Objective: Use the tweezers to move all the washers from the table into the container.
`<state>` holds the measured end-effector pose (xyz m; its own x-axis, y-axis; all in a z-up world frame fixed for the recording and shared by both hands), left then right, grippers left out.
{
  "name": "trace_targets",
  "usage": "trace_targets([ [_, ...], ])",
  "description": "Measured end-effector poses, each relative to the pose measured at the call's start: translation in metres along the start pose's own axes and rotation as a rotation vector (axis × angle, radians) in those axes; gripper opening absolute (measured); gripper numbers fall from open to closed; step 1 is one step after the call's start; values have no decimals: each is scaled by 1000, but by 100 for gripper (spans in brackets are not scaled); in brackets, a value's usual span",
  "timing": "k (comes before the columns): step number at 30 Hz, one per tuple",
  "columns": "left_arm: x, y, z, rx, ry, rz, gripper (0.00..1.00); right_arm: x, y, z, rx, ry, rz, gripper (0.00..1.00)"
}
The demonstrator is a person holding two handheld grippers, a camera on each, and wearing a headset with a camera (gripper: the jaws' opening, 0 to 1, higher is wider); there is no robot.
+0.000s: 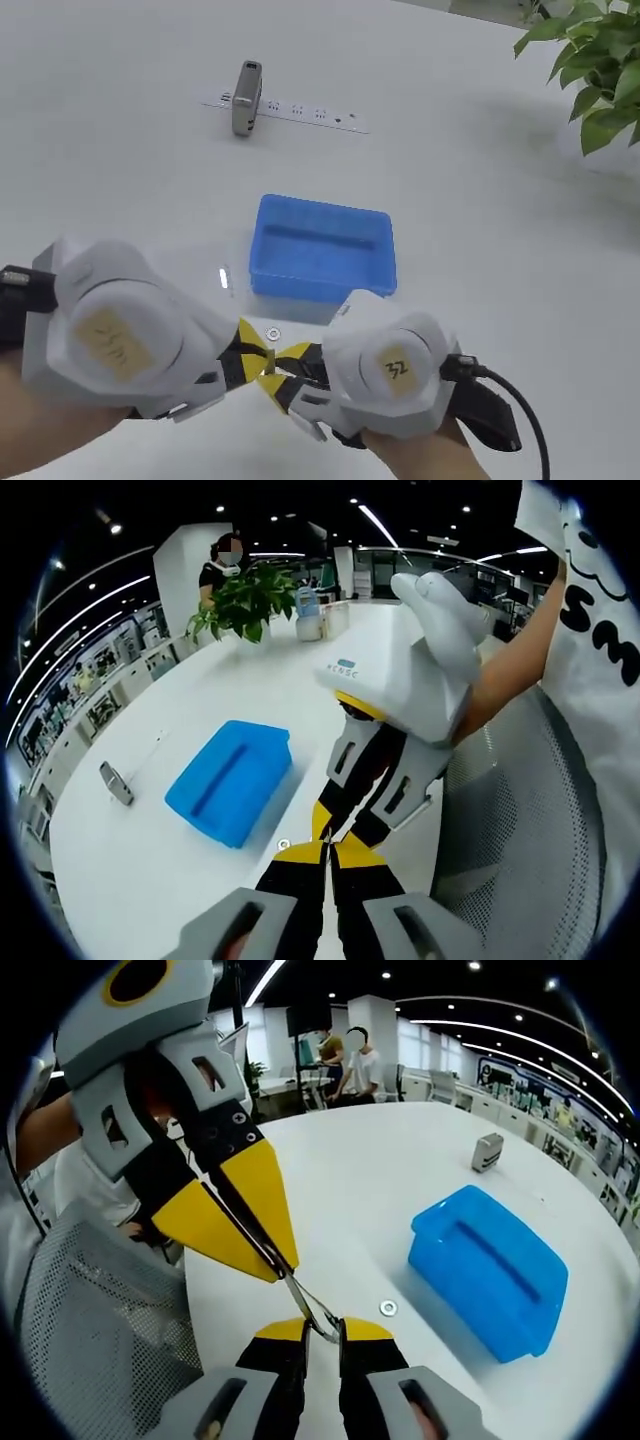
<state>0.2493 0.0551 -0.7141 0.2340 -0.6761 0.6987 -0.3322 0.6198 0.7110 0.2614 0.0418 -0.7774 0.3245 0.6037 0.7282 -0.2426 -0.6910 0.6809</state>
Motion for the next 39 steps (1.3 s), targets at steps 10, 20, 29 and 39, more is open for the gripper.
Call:
trace_targets([
  [10, -1, 0, 0, -5, 2, 5, 0, 20, 10, -4, 6, 69, 30, 12],
  [20, -1, 1, -3, 25, 18, -3, 0, 17, 5, -7, -12, 213, 3, 4],
  [29, 7, 3, -3, 27, 78, 37, 0, 17, 5, -8, -11, 204, 11, 4],
  [39, 12, 5, 3, 24, 23, 14, 0, 18, 9, -10, -1, 208, 9, 4],
])
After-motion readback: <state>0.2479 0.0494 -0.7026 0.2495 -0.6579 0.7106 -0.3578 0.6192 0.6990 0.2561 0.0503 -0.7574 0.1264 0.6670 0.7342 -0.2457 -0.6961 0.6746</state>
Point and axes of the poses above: the centre of the closed fingertips' face, and the gripper's own axes: y roughly backward along the fingers, z roughly to its right, x roughly out of its top, the point moved 2 cm from there along y, roughly backward along the fingers
